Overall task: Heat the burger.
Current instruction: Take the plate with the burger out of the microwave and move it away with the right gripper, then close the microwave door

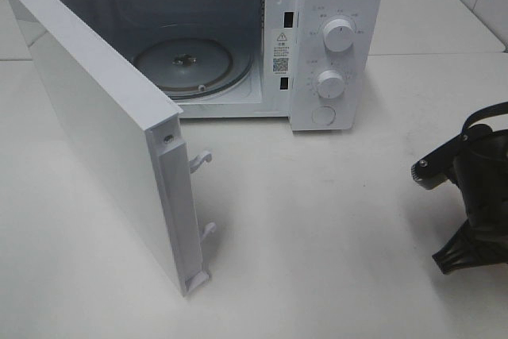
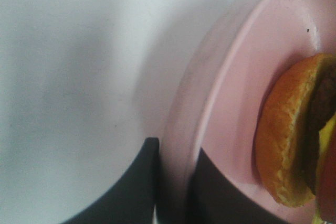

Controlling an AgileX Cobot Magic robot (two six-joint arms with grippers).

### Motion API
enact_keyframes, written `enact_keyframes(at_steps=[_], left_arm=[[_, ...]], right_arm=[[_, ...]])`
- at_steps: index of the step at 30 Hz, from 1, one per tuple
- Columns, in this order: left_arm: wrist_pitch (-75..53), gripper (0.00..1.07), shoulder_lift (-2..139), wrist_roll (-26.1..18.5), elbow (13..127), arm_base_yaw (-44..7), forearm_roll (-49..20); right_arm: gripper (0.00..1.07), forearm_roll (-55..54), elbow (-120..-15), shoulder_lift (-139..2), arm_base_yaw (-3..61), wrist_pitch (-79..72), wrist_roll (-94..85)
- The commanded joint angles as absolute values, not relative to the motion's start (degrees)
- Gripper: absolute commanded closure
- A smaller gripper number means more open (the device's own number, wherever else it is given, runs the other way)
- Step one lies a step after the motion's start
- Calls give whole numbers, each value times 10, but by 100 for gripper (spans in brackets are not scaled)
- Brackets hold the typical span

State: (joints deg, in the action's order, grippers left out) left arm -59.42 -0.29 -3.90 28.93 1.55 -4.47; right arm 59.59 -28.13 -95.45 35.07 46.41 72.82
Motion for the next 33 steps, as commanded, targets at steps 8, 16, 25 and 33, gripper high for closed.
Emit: enact_keyframes(at_steps=[8,16,25,33], left_arm=[[-592,17,-13,-41,289,17,-46],[-592,17,-13,-41,289,17,-46],[-592,17,-13,-41,289,17,-46],[-592,17,-13,-41,289,17,-46]], right_arm=[[101,645,-284,-1035,325,462,787],[83,650,-284,-1046,322,451,800],[59,596,-299,-1028,324,452,754],[58,509,-343,-948,324,451,627]])
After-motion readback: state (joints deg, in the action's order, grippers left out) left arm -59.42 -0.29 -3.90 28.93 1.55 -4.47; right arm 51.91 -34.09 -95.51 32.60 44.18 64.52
